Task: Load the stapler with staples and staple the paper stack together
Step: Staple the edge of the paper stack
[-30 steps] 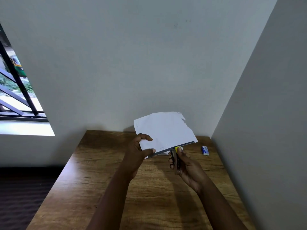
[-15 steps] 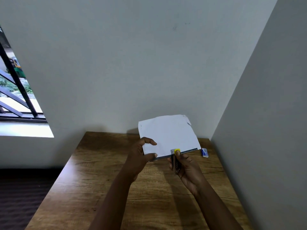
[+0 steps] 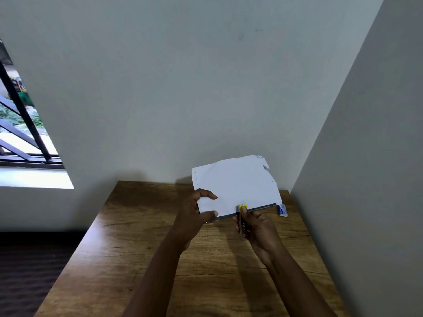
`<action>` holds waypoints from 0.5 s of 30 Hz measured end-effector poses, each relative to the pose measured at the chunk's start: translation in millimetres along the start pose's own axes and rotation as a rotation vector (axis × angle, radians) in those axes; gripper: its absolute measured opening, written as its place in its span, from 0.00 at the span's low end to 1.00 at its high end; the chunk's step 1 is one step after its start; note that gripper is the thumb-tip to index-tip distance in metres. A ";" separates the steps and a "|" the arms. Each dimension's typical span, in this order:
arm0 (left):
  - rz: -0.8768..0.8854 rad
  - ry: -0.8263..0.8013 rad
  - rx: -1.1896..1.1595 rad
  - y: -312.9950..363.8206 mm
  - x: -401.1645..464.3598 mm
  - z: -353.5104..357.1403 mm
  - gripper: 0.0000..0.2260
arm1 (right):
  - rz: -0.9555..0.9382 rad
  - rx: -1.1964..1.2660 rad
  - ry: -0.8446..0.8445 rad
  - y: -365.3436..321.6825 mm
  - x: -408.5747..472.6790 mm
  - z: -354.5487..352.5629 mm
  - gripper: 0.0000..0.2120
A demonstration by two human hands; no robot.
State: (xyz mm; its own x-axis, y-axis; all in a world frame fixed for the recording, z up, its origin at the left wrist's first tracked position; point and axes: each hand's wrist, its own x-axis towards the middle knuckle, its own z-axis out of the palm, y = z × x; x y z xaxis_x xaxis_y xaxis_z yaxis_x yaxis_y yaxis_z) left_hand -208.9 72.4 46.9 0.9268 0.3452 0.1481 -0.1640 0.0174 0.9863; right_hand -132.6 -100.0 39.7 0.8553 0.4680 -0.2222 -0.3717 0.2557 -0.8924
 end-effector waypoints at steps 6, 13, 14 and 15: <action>-0.004 -0.009 0.013 -0.2 -0.3 0.0 0.18 | -0.044 -0.032 0.030 1.8 -1.3 2.3 0.13; -0.012 -0.009 0.025 -1.5 -2.1 1.7 0.18 | -0.044 -0.063 0.087 4.4 -2.1 3.2 0.16; -0.012 -0.010 0.029 -1.6 -2.1 2.1 0.18 | -0.044 -0.064 0.091 4.3 -2.5 3.0 0.16; -0.012 -0.009 0.036 -1.8 -2.2 2.4 0.18 | -0.044 -0.063 0.089 4.1 -2.6 2.6 0.16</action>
State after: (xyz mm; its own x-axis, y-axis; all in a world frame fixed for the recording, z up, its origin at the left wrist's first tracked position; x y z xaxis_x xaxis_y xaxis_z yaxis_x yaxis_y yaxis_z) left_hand -209.9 69.4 45.0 0.9317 0.3365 0.1368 -0.1410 -0.0119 0.9899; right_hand -137.3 -98.0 37.6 0.9002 0.3794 -0.2137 -0.3119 0.2195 -0.9244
